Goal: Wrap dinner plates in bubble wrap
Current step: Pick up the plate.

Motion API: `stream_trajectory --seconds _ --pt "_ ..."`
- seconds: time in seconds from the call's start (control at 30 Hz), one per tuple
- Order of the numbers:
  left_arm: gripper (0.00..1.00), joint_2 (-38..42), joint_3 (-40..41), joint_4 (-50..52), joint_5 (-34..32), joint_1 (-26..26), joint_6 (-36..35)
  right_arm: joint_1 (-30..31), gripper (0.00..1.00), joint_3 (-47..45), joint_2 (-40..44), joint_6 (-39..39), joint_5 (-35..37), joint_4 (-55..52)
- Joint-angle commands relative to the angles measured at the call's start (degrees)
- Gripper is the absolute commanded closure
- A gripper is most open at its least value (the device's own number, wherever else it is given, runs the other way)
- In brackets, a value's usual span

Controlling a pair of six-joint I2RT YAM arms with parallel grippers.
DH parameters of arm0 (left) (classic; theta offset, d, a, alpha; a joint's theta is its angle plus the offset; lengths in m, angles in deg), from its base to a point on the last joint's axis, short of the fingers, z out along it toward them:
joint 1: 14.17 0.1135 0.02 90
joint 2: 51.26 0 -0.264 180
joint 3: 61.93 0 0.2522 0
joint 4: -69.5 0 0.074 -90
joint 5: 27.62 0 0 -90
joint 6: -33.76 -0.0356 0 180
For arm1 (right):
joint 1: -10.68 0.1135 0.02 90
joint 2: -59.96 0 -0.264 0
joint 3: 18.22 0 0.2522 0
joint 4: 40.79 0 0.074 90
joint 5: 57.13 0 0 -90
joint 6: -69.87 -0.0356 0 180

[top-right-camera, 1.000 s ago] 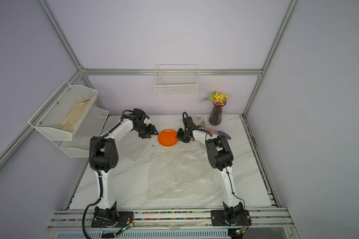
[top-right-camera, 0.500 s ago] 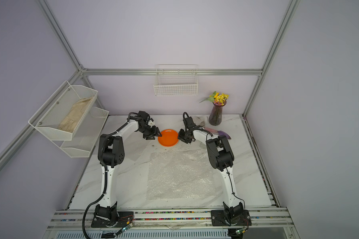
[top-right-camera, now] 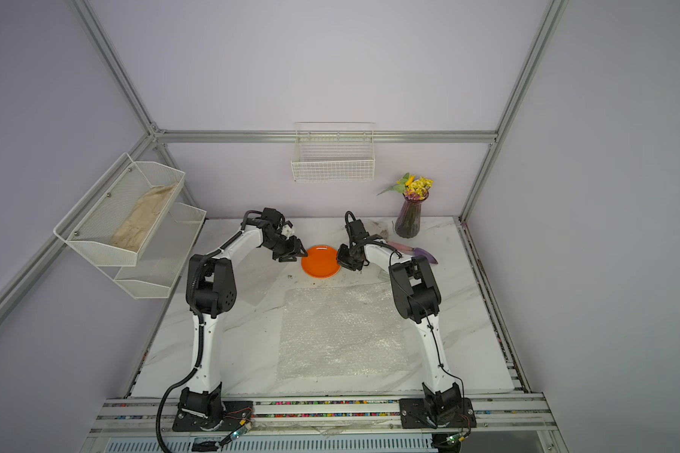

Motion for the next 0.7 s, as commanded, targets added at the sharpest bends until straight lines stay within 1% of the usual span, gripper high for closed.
stream_trajectory --seconds 0.0,0.13,0.33,0.5,0.53,0.6,0.67 --pt "0.53 -1.1 -4.5 -0.4 1.6 -0.8 -1.8 0.6 0.79 1.5 -2.6 1.2 1.6 -4.9" --pt "0.67 -1.3 -4.7 -0.2 1.0 -1.1 -2.4 0.9 0.82 1.9 -3.3 1.3 1.3 -5.0" --pt "0.84 -1.2 -4.7 0.2 -0.4 -1.3 -3.1 1.1 0.85 1.9 -3.2 1.3 1.2 -4.8" --pt "0.90 0.5 -4.7 0.8 -1.9 -1.2 -3.5 1.2 0.85 2.1 -2.4 1.3 1.5 -5.0" --pt "0.92 1.1 -4.6 0.9 -2.4 -1.3 -3.6 1.2 0.84 2.0 -1.9 1.4 1.6 -5.0" --pt "0.95 2.2 -4.7 1.5 -3.2 -1.3 -4.1 1.2 0.77 2.0 -1.0 1.3 1.6 -5.1" --pt "0.98 3.5 -4.7 2.1 -4.1 -1.3 -4.5 1.1 0.69 2.2 0.6 1.2 1.8 -5.4"
